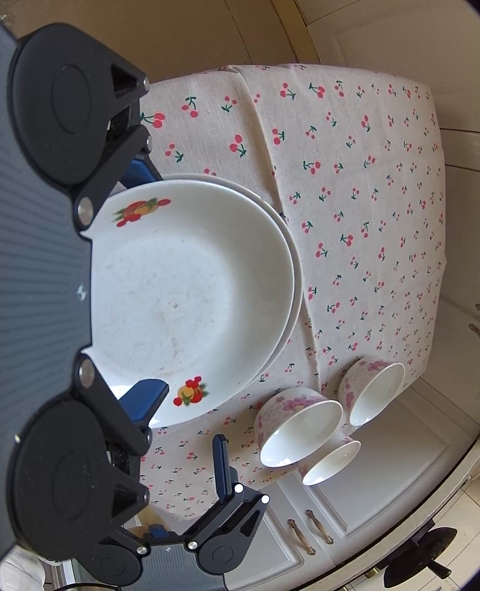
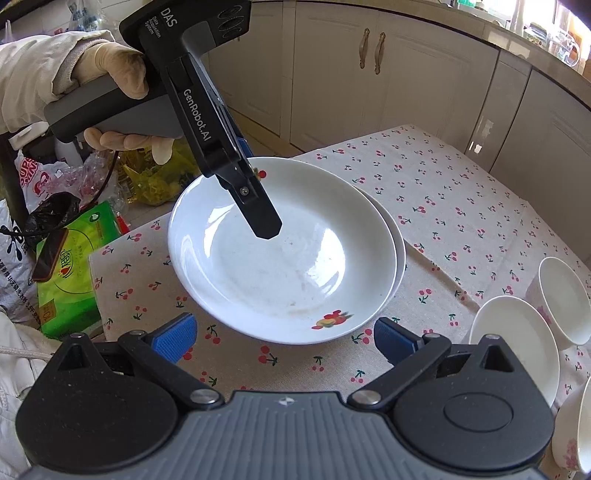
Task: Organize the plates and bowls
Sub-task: 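Lower the fruit-motif plate onto the stack and open the left tool, then move the left tool to a white bowl and grasp its rim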
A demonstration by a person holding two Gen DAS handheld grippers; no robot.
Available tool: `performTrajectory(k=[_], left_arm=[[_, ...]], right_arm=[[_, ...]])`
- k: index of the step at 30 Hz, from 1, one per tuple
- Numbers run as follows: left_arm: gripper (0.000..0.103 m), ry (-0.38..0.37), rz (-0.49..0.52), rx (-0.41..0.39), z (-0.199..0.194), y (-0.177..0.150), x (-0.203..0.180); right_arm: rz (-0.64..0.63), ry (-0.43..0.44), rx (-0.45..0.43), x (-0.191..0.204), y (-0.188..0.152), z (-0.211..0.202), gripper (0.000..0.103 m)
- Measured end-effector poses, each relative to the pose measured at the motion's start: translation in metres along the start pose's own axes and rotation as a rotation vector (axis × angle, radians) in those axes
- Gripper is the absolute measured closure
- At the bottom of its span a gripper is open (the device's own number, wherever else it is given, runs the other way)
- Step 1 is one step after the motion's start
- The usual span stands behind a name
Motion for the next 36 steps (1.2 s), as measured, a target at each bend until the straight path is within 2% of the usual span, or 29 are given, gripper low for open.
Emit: performTrajectory(k=[7, 16, 22, 25, 30, 36], left_arm=[[0.003, 0.01, -0.003, -0.019, -0.003, -0.002, 0.0], [0.003, 0.054, 0.023, -0.065, -0.005, -0.007, -0.004], [0.003, 0.108, 0.036, -0.079, -0.008, -0.011, -0.004], [0.003, 0.142, 0.045, -0.085, -0.01, -0.015, -0.002], [0.003, 0.204, 0.108, -0.129, -0.016, -0.02, -0.01], [0.002, 0.185, 0.184, -0.22, -0.023, -0.023, -0.044]], right_arm=[[0.012, -0.101, -0.001, -0.004, -0.009, -0.003, 0.0], [0.064, -0.248, -0.058, -0.011, -0.022, -0.018, 0.0], [0.114, -0.334, -0.052, -0.017, -0.035, -0.022, 0.0], [0.148, -0.349, -0.049, -0.018, -0.043, -0.025, 0.0], [0.204, -0.39, -0.063, -0.022, -0.053, -0.033, 0.0], [0.257, -0.435, -0.103, -0.024, -0.063, -0.047, 0.0]])
Point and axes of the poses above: each gripper's, at about its wrist camera, not at the fingertips, and z roughly the way its jaws point, x to its left, y to its top, the point moved 8 cm from there along z, roughly the way its jaws point, and after that the axes turned 5 degrees about -y, right-handed, at the moved point
